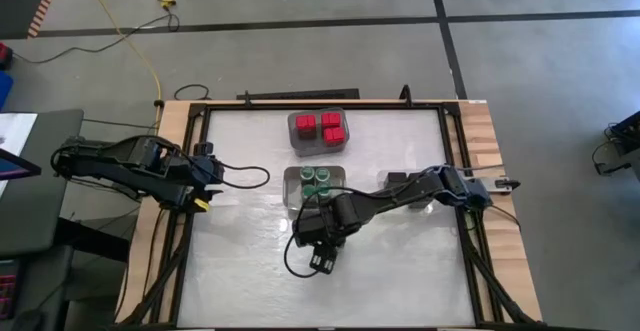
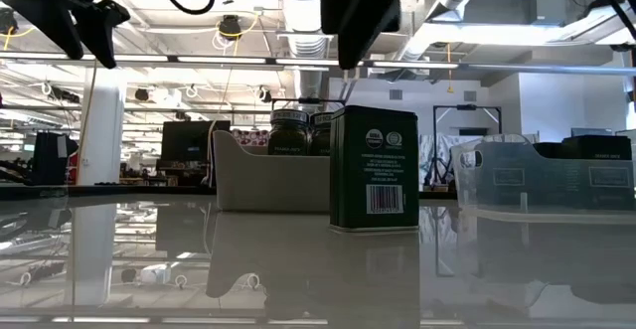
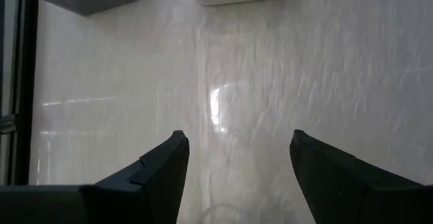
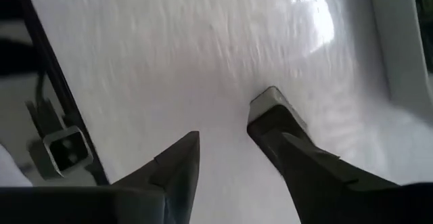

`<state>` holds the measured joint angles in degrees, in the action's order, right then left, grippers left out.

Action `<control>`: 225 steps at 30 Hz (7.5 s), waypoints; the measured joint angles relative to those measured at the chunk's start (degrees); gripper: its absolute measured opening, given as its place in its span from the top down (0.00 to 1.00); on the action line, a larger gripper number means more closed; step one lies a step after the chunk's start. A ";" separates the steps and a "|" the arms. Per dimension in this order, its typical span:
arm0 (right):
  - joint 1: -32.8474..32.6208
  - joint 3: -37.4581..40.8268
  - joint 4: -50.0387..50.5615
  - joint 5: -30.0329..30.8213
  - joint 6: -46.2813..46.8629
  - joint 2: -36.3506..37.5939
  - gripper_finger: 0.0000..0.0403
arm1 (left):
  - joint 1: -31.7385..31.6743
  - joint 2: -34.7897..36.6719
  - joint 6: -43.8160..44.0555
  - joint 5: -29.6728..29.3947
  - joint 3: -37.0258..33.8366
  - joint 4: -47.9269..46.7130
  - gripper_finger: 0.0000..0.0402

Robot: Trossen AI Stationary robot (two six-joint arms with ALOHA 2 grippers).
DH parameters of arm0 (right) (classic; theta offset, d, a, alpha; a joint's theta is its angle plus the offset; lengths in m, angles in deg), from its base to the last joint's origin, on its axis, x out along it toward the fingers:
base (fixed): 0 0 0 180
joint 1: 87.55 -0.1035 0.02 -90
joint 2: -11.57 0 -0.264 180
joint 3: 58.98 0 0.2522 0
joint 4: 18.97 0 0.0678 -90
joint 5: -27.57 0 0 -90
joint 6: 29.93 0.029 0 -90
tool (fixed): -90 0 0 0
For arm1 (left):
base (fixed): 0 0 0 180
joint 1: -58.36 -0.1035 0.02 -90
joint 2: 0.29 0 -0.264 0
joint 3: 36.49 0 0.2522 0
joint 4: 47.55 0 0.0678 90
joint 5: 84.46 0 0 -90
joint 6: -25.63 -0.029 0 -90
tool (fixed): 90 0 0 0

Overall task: Sort spices by type
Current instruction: Put the black spice can into the transparent bin

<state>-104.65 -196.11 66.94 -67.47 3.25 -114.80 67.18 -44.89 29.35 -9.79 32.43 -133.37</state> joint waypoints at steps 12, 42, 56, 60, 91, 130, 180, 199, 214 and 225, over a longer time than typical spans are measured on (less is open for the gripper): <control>0.01 0.15 0.87 0.38 -15.16 -0.46 0.42 | 0.00 0.02 3.88 -0.74 0.00 0.04 0.39; -0.63 2.86 -0.20 5.01 -24.05 -4.28 0.42 | -0.01 0.00 6.40 -1.73 0.00 -0.07 0.39; -0.85 2.79 0.79 5.13 -22.49 -4.24 0.62 | 0.79 7.97 5.59 -4.83 -3.53 14.74 0.39; -1.27 2.67 0.53 4.68 -20.64 -4.09 0.63 | 0.90 16.67 3.27 -4.83 -11.53 22.89 0.39; -1.29 2.84 -0.81 4.94 -12.29 -4.22 0.90 | 0.96 38.65 -9.29 6.74 -43.47 66.96 0.39; -5.29 2.80 8.76 4.74 55.49 -4.09 0.73 | 0.96 44.24 -3.82 11.06 -53.62 74.24 0.39; -8.52 2.80 -3.53 9.90 97.29 -9.77 0.09 | 0.96 44.24 -3.49 11.03 -53.66 74.09 0.39; -5.75 2.75 -1.78 12.49 97.45 -9.88 0.08 | 0.96 44.24 -3.49 11.03 -53.66 74.09 0.39; -3.22 2.58 -4.33 6.47 95.64 -14.16 0.16 | 0.94 43.97 -3.47 10.98 -53.66 74.07 0.39; -4.46 0.81 -2.24 8.46 98.32 -14.52 0.28 | 0.94 43.58 -3.47 10.95 -53.66 74.05 0.39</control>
<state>-109.11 -195.30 64.70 -59.01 101.56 -129.32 68.12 -1.31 25.88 1.16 -21.23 -59.33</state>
